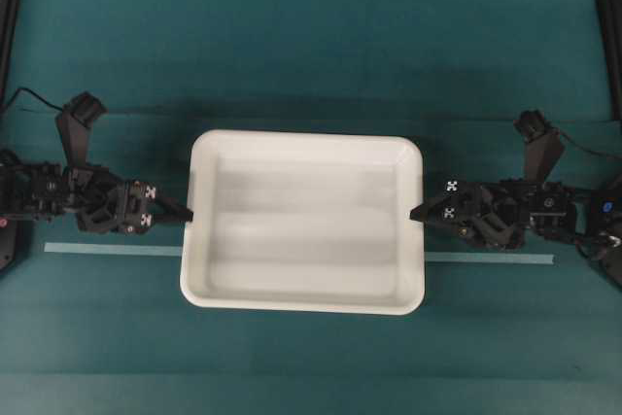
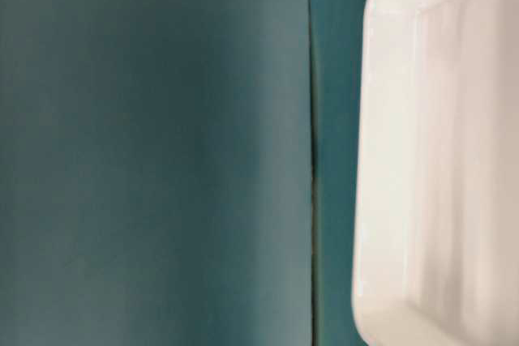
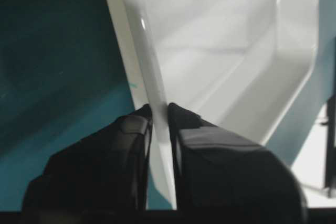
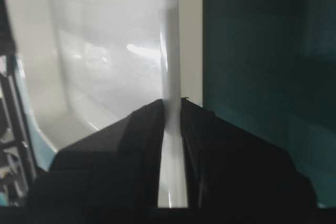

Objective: Lift the white case with both hands.
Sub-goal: 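Lift the white tray upward with both grippers together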

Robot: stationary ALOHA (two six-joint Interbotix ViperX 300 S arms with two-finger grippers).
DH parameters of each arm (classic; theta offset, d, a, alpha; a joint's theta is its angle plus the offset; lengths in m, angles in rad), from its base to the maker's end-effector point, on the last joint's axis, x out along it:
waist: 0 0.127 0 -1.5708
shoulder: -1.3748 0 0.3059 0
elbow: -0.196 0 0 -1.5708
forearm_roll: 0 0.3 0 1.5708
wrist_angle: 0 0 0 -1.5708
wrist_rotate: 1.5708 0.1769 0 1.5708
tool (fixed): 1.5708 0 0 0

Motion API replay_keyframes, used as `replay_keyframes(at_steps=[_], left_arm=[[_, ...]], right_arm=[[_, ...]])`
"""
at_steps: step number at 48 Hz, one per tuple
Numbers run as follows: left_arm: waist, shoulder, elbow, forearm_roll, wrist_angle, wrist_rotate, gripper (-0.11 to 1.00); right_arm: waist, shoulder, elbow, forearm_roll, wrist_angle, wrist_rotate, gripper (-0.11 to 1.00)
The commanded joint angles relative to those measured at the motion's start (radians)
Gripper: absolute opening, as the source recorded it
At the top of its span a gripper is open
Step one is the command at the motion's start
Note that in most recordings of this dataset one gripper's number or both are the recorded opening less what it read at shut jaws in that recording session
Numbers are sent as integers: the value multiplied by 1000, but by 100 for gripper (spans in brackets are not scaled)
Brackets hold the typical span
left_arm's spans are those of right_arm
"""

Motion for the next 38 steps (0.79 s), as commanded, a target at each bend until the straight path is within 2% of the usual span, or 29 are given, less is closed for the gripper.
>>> replay_keyframes(at_steps=[1, 18, 28, 38], left_arm=[[-3, -20, -32, 0, 18, -2, 9], [-3, -155, -103, 0, 183, -3, 9], [-3, -244, -118, 0, 235, -20, 9], [0, -339, -149, 2, 344, -20, 9]], right_arm=[[2, -14, -17, 3, 14, 3, 12], [-60, -224, -51, -3, 225, -14, 12], [-80, -344, -89, -3, 379, -52, 12], [-132, -451, -124, -5, 518, -92, 12]])
